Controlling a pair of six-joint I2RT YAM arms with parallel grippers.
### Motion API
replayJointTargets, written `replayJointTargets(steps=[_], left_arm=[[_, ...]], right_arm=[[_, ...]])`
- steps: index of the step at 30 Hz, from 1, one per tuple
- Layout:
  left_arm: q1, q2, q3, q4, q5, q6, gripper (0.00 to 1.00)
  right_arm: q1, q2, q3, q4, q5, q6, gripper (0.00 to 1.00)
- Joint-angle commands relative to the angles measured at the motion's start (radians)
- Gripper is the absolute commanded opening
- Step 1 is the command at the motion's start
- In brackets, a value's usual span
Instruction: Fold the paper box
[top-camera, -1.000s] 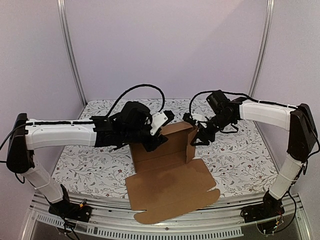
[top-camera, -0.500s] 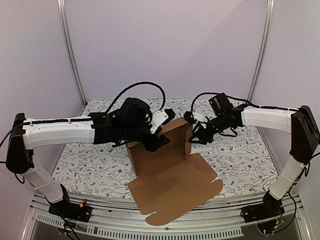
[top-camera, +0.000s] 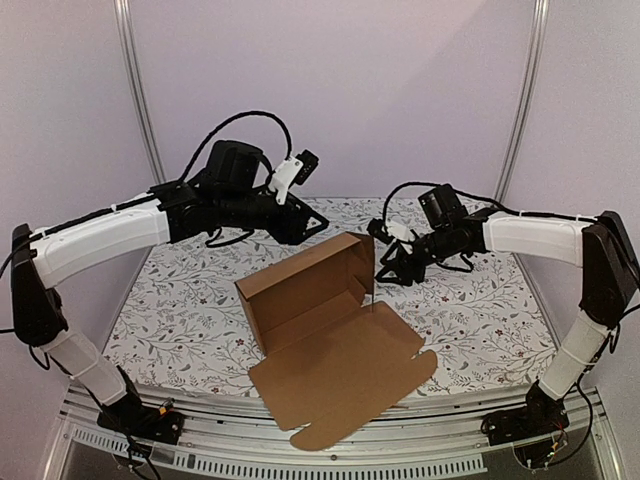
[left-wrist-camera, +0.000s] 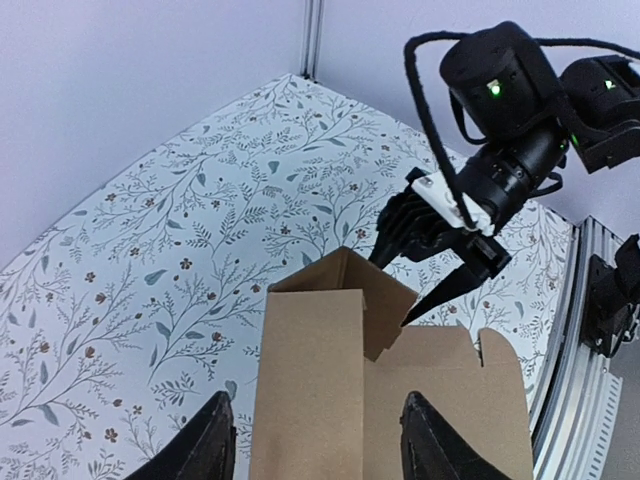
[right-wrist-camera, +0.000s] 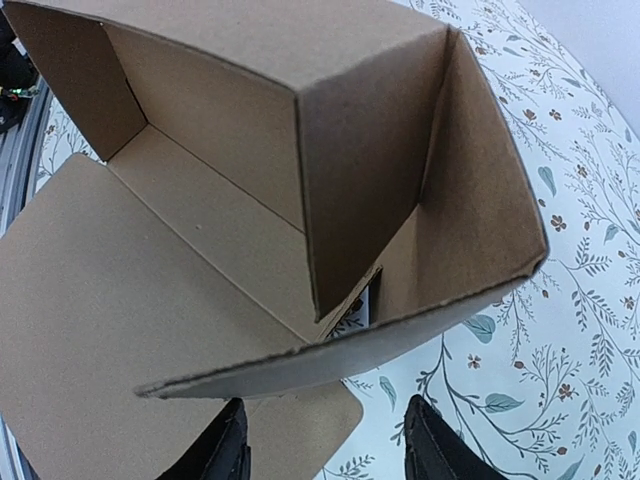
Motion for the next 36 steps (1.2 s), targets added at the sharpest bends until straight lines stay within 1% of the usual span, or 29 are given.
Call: replayJointTargets(steps=[1,3,6,14,17,21,23,26,29,31,33,36], left_arm=[[0.051,0.094,0.065,-0.073,0.01,-0.044,0.56],[0.052,0.139,0.089,-0.093,0.021,-0.025,0.55],[0.052,0.183,0.093,-0.079,0.028,-0.017,0.55],[0.05,0.257,0.11,-0.05,0.065,-0.021,0.57],[0.05,0.275,0.12,-0.053,0.057,-0.013,0.56],[0.05,0.29,0.14,-0.059,0.053,-0.006,0.56],[0.05,0.298,0.15,-0.066,0.048,0.002,0.56],[0.05,0.305,0.153,-0.077,0.04,0.012,0.56],[0.05,0.315,0.149,-0.085,0.03,0.022,0.55],[0.048,0.323,0.145,-0.09,0.02,0.025,0.55],[0.046,0.329,0.145,-0.091,0.014,0.027,0.54],[0.04,0.331,0.145,-0.094,-0.002,0.035,0.54]], right_arm=[[-0.045,-0.008,0.032,-0.009,-0.046,-0.022,0.52],[-0.074,-0.001,0.04,-0.013,-0.071,-0.022,0.53],[-0.101,0.02,0.054,-0.022,-0.103,-0.02,0.54],[-0.103,0.08,0.112,-0.074,-0.143,-0.05,0.57],[-0.102,0.062,0.119,-0.135,-0.163,-0.089,0.59],[-0.12,0.014,0.133,-0.265,-0.179,-0.181,0.62],[-0.148,-0.008,0.145,-0.31,-0.191,-0.232,0.63],[-0.206,-0.018,0.178,-0.314,-0.206,-0.249,0.64],[-0.231,0.038,0.239,-0.286,-0.199,-0.214,0.63],[-0.231,0.094,0.265,-0.239,-0.172,-0.185,0.62],[-0.23,0.143,0.301,-0.199,-0.156,-0.13,0.61],[-0.207,0.226,0.337,-0.21,-0.151,-0.133,0.62]])
